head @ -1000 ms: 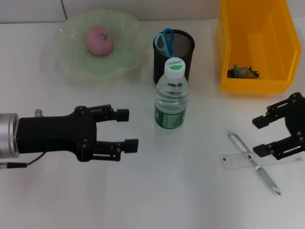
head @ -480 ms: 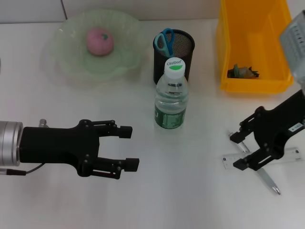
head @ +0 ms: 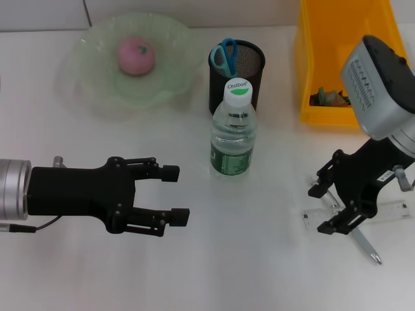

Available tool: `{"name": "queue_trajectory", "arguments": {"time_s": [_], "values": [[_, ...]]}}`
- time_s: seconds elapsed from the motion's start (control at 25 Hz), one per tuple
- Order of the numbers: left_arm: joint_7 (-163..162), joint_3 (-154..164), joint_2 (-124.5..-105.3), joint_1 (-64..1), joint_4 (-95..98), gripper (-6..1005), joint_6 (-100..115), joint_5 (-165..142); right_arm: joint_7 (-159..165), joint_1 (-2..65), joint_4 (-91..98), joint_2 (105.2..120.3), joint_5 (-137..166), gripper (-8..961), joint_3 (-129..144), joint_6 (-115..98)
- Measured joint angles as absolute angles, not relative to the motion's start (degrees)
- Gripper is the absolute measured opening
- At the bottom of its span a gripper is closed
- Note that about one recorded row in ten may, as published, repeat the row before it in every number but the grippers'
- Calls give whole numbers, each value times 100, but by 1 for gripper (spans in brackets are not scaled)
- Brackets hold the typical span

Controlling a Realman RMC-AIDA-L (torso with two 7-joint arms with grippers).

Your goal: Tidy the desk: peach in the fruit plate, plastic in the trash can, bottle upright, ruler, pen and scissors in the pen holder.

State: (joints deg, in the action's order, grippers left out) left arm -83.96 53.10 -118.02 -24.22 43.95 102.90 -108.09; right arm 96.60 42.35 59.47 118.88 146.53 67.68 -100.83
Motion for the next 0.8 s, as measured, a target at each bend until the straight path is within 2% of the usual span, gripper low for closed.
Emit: {"name": "queue_trajectory", "arguments": {"time_s": [0.8], "values": [[-8393, 5308, -11850, -2590, 4253, 860, 10189, -10745, 9350, 4324, 5563, 11939, 14959, 560, 7124, -9671]]}}
